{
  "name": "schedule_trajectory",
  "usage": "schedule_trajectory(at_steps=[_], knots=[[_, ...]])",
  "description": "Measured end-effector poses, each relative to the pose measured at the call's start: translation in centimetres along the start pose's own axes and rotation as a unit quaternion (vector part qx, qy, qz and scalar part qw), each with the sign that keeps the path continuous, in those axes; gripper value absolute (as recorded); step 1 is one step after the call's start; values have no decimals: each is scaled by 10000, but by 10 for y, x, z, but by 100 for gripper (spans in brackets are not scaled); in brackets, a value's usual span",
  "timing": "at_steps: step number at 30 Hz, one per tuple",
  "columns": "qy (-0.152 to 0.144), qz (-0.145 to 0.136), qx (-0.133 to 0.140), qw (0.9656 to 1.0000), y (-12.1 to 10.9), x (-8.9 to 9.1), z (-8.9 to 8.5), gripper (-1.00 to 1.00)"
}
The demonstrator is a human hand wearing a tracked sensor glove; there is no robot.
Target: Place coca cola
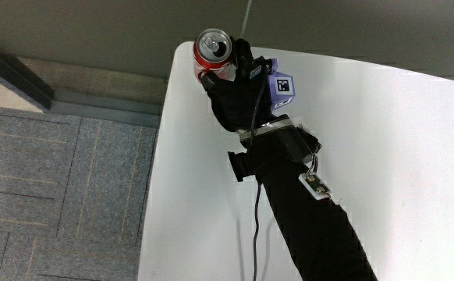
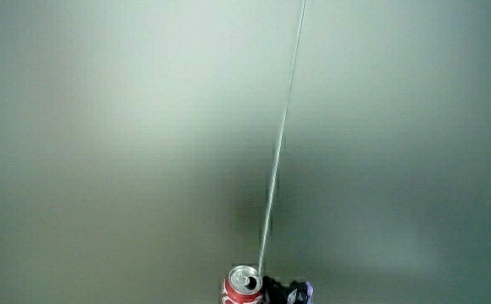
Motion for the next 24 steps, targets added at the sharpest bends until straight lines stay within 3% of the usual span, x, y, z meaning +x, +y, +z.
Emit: schedule_trajectory(at_steps=[2,3,5,11,24], knots=[[-81,-271,47,9996,-5,-1,1,0],[86,-138,66,9998,-5,4,3,0],[-55,-20,101,9999,-3,8,6,0],[51,-88,101,9999,-4,4,6,0],[58,-195,109,9997,-9,14,10,-62]])
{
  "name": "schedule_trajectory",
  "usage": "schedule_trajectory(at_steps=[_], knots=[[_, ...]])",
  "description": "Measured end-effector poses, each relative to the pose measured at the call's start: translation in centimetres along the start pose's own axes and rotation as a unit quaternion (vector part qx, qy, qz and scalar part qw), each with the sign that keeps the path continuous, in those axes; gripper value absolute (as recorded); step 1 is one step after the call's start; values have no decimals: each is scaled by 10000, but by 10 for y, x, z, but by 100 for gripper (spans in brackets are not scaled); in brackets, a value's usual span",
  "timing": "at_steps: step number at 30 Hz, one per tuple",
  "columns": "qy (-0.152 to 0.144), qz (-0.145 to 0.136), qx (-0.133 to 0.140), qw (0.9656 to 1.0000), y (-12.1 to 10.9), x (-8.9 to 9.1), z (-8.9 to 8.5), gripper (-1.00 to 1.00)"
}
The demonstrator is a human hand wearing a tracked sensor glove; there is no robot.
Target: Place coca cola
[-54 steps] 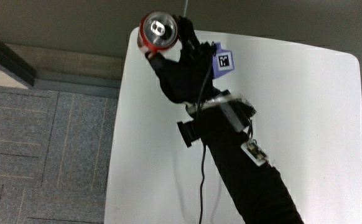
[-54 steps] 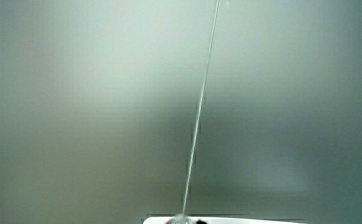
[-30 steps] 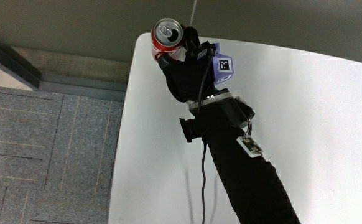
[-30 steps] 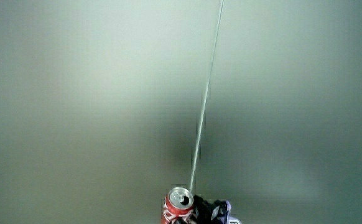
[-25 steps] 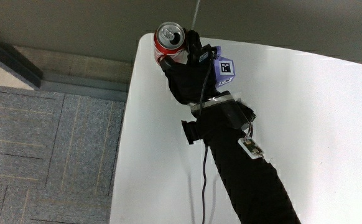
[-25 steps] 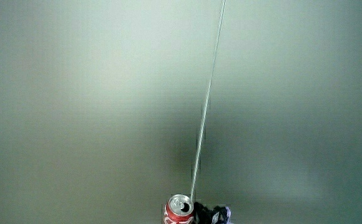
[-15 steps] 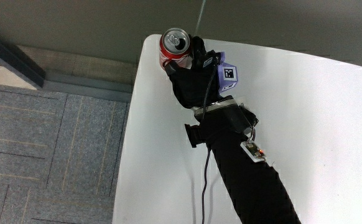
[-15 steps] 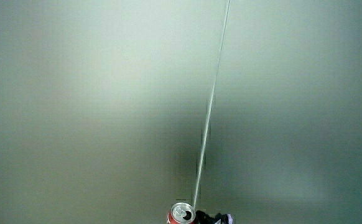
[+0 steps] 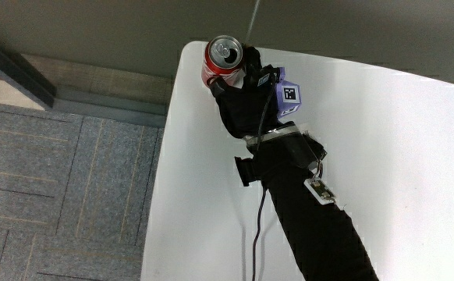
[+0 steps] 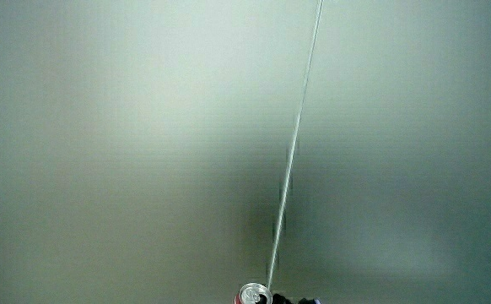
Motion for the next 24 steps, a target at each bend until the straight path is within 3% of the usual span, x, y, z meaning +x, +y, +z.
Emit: schedule_trajectory(at_steps=[8,18,24], knots=[[-13,-80,79,9999,-3,6,2,-100],[49,-46,215,9997,-6,10,6,-100],[-85,-207,190,9996,-9,8,9,-100]])
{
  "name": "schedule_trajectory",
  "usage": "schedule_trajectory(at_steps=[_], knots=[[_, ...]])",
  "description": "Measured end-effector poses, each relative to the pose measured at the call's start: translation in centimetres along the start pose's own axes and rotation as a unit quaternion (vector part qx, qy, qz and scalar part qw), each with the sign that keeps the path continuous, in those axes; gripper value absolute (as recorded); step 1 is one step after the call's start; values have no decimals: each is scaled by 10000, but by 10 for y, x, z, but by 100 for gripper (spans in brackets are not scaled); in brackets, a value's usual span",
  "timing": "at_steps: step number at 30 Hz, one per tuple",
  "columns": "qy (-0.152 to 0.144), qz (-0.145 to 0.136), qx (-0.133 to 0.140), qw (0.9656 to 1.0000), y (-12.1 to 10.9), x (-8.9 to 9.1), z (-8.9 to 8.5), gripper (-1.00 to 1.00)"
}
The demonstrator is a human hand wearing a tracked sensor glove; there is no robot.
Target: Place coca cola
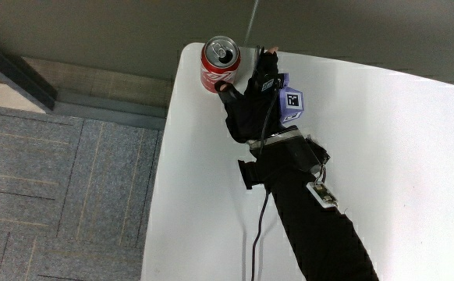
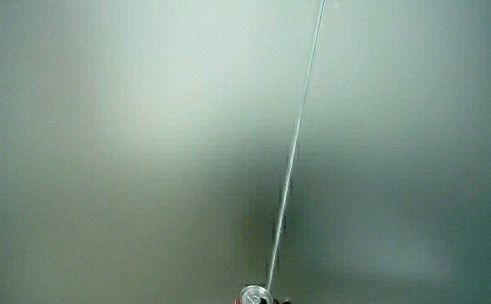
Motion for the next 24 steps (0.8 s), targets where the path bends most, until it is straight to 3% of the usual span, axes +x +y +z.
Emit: schedule_trajectory(at_steps=[5,8,9,10,11,13,14,15,18,20,23,24], knots=[[-549,-192,-54,9983,-8,1,4,-100],[-932,-242,-70,9953,-14,0,7,-100],[-1311,-493,9,9901,-13,13,10,-100],[-1553,-208,-131,9876,-14,0,9,-100],[-1933,-382,-196,9802,-16,-2,8,-100],[-2512,-319,-344,9668,-16,1,7,-100],[-2828,-329,-209,9584,-16,13,8,-100],[-2985,-541,-504,9515,-22,-8,2,-100],[-3639,-598,-755,9264,-25,-9,-1,-100],[-3819,-679,-943,9169,-28,-8,-3,-100],[-4029,-626,-1131,9061,-29,1,0,-100],[-4067,-635,-1154,9040,-29,3,2,-100]])
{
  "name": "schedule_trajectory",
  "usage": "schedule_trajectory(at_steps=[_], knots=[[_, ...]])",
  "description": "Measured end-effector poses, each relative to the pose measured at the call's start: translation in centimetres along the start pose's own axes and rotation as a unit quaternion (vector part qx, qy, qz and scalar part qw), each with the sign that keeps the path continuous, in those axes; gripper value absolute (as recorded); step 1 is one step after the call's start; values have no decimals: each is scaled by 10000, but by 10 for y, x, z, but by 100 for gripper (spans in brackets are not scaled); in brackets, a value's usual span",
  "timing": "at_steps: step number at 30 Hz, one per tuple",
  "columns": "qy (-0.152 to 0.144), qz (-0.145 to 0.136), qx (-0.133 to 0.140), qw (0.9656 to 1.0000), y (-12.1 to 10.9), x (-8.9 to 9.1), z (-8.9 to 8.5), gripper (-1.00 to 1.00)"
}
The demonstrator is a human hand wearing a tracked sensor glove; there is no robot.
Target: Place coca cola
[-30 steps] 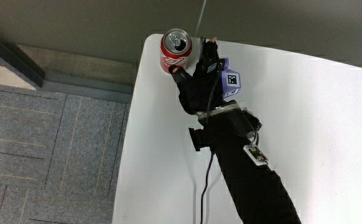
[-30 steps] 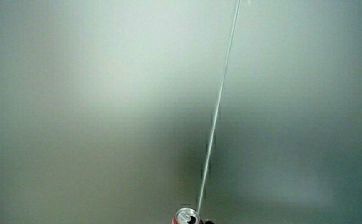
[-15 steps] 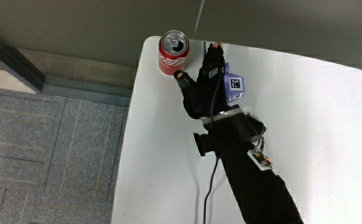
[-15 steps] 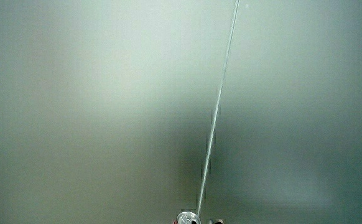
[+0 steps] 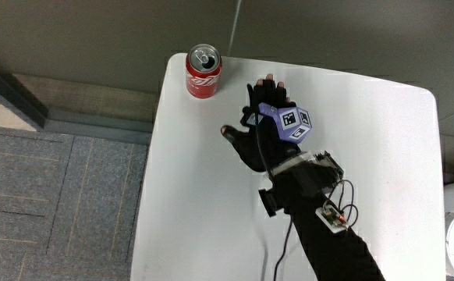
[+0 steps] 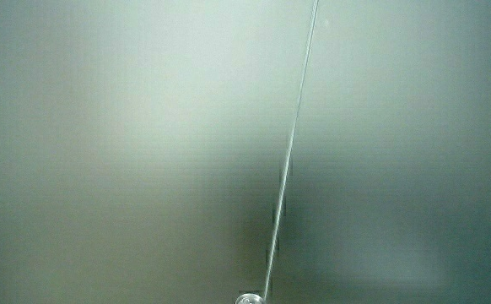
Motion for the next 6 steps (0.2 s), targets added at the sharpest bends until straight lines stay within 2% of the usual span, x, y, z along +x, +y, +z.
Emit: schedule_trajectory(at_steps=[2,3,6], knots=[[-87,-8,-49,9999,0,6,-1,-100],[-447,-25,224,9987,-3,11,-3,-100],[13,-41,21,10000,-9,15,-1,-100]])
